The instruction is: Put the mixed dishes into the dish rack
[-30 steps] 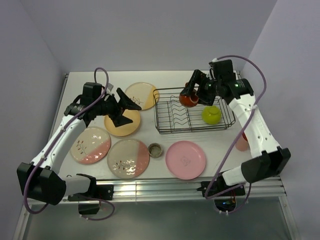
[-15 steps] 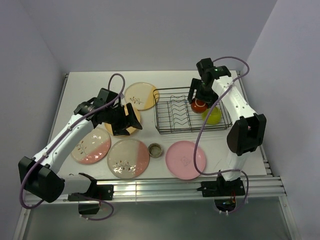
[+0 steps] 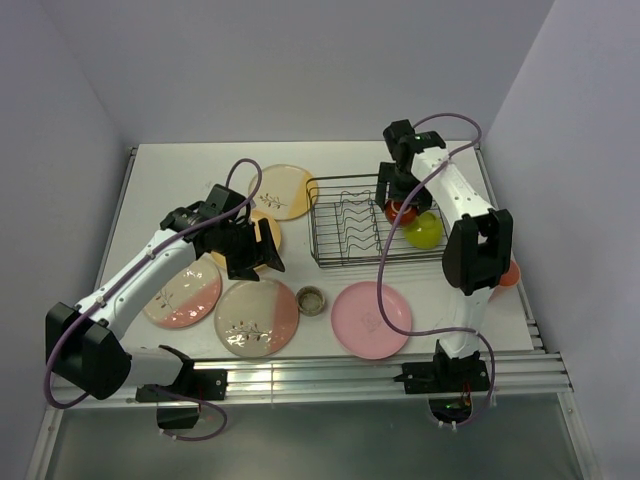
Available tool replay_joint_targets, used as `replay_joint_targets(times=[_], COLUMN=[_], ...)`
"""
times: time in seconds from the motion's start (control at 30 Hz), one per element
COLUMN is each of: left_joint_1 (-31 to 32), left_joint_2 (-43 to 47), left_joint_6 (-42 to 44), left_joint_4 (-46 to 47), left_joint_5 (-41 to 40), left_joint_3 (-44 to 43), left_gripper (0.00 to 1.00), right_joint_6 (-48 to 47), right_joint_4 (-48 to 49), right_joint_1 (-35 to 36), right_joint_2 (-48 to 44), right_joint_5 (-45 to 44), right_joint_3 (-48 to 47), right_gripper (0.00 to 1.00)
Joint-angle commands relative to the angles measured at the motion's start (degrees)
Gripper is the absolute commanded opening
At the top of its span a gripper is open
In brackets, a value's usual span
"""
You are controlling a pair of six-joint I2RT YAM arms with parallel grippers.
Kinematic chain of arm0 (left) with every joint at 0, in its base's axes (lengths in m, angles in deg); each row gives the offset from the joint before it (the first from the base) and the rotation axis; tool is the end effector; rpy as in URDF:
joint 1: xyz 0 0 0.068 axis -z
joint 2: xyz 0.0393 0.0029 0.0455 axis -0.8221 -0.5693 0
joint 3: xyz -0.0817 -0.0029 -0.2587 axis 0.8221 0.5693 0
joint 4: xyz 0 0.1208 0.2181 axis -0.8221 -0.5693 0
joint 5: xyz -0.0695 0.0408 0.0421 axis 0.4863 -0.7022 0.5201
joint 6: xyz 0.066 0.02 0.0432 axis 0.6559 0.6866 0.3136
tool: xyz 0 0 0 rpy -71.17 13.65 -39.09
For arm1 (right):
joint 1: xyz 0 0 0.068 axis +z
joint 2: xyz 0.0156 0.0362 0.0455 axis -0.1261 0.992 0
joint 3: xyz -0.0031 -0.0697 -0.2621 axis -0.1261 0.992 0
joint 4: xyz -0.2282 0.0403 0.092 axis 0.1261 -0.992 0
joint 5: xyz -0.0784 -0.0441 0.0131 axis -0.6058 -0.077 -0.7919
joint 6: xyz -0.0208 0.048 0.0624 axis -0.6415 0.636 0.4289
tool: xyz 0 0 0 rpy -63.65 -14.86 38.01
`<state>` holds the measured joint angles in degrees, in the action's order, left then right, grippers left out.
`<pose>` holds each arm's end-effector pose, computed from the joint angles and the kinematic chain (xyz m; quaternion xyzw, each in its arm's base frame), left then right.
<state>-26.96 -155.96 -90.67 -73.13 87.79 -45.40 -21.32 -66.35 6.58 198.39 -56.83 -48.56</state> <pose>0.2171 -0.1436 0.2596 -0.0829 0.9545 -0.2699 0.0961 0.3835 0.0800 0.2526 0.0964 0.9805 -0.0489 0.1642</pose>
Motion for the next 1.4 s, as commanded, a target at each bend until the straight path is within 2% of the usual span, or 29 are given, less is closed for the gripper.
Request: replay_joint_targets(times=[0.0,0.23,0.63,0.73,0.87,0.93,0.97,1.07,1.37], left_joint_1=[0.2,0.2,0.2,0.3,0.3,0.3,0.3,0.4,4.3], left_joint_2=[-0.2,-0.1,0.8,0.7,0.2,-0.3,-0.6,-1.4,-5.8], left_joint_6=[1.4,2.3,3.4,3.5,4.2,4.7,4.7,4.9,4.5], left_joint_4=[0.7,-0.6,-2.0,-2.2,-2.7,-2.7,-2.5,-1.5,1.0], left_joint_5=[-0.6,-1.6,-2.1,-2.1,-3.2,-3.6,-3.7,-3.9,-5.3], left_joint_3=[-0.5,-1.0,-0.2,0.0,0.5,0.7,1.2,2.4,1.9], left_gripper=[0.75,0.76,0.77,0.77,0.77,0.77,0.76,0.76,0.74], right_joint_6=[-2.7,-5.8,-5.8,-5.6,-5.0,-4.9,-4.9,-4.9,-4.9], right_joint_4=[2.3,4.9,5.2,4.7,4.4,5.1,5.4,6.3,7.1], right_joint_1=[-0.2,-0.2,-0.2,-0.2,-0.2,-0.2,-0.2,-0.2,-0.2], right_joint_2=[0.7,4.2,10.6,12.0,11.9,11.5,10.9,10.0,8.5], right_joint_5=[-3.2,-2.7,-1.2,-2.3,-3.8,-3.9,-3.7,-3.2,-3.7], right_joint_3=[0.2,-0.1,-4.2,-4.6,-3.7,-2.7,-2.4,-1.5,-2.7], right_gripper=[0.0,0.0,0.0,0.03,0.13,0.23,0.34,0.51,0.65])
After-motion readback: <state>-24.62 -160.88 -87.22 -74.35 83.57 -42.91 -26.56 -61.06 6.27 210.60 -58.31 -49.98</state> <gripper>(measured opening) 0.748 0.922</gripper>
